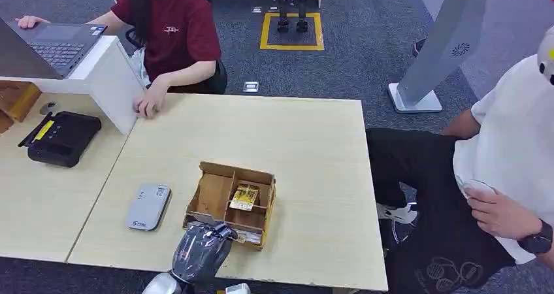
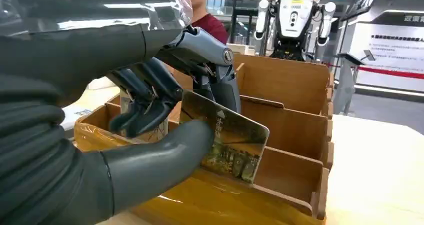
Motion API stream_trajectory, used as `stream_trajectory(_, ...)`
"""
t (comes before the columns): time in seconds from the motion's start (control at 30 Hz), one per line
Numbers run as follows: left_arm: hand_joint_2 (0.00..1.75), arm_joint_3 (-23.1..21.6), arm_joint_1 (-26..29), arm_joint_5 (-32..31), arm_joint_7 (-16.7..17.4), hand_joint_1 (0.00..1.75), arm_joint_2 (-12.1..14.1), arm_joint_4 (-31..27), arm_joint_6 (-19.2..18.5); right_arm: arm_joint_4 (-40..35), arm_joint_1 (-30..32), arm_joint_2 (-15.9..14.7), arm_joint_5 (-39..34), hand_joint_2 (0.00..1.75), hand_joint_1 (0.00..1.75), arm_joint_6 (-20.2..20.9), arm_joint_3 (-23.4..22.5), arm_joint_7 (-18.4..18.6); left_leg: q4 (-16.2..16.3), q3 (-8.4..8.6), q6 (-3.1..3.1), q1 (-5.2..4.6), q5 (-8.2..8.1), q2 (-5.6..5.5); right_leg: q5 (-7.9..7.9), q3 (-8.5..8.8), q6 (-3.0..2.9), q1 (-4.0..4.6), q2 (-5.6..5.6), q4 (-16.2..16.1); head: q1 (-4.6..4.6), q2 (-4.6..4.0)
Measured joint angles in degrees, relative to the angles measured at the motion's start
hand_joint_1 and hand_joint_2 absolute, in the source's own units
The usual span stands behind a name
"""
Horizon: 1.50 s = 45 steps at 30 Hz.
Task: Pass the card to the sensor for recognition and then transmit it.
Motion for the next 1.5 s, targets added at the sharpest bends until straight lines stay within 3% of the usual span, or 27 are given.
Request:
stream_trajectory(0.3, 1.75, 0.1, 0.1, 2.1, -1.1, 1.75, 0.0, -0.9, 0.6, 0.0, 0.0, 0.0, 0.1, 0.00, 0.00, 0.0, 0.0, 0.1, 0.0, 0.00, 0.00, 0.00, 0.00, 0.00, 0.00, 0.00, 0.00, 0.00, 0.00, 0.0, 0.00, 0.00)
stream_trajectory(0.47, 1.75, 1.9, 0.5, 2.8, -1.5, 1.75, 0.0, -4.5, 1.4, 0.0, 0.0, 0.0, 0.3, 0.00, 0.00, 0.0, 0.0, 0.2, 0.0, 0.00, 0.00, 0.00, 0.00, 0.00, 0.00, -0.03, 0.00, 0.00, 0.00, 0.0, 0.00, 0.02)
stream_trajectory(0.8, 1.75, 11.1, -4.1, -0.5, 1.6, 1.75, 0.6, -14.9, 2.2, 0.0, 0.3, 0.0, 0.6, 0.00, 0.00, 0.0, 0.0, 0.7, 0.0, 0.00, -0.01, 0.01, 0.06, 0.00, 0.04, -0.02, -0.01, 0.01, -0.01, 0.0, 0.00, 0.00)
stream_trajectory(1.03, 1.75, 14.3, -9.1, -4.3, 5.7, 1.75, 1.4, -16.3, 2.3, 0.0, 0.2, 0.0, 0.9, 0.00, 0.00, 0.2, 0.0, 0.8, 0.0, -0.02, 0.01, 0.01, 0.07, -0.05, 0.06, -0.06, 0.03, 0.01, -0.03, 0.0, -0.02, 0.00)
stream_trajectory(1.13, 1.75, 16.0, -16.0, -5.6, 8.3, 1.75, 1.5, -13.6, -0.1, 0.0, 0.2, 0.0, 0.9, 0.00, 0.00, 0.3, 0.2, 0.9, 0.0, -0.06, 0.06, 0.01, 0.17, -0.09, 0.13, -0.06, 0.07, 0.01, -0.09, 0.0, 0.00, 0.00)
stream_trajectory(1.3, 1.75, 18.5, -29.4, -6.1, 11.1, 1.75, 0.4, -1.6, -0.5, 0.0, -0.5, 0.0, 0.9, 0.00, 0.00, 1.1, 1.7, 1.3, 0.0, -0.14, -0.03, 0.01, 0.36, -0.01, 0.41, -0.17, 0.04, 0.01, 0.04, 0.0, 0.00, 0.00)
stream_trajectory(1.5, 1.75, 20.5, -36.4, -6.1, 12.0, 1.75, -1.0, 8.3, -0.3, 0.0, -0.6, 0.0, 0.9, 0.00, 0.00, 1.2, 2.9, 1.6, 0.0, -0.17, -0.02, 0.00, 0.41, 0.00, 0.43, -0.21, 0.03, 0.00, 0.05, 0.0, 0.00, 0.00)
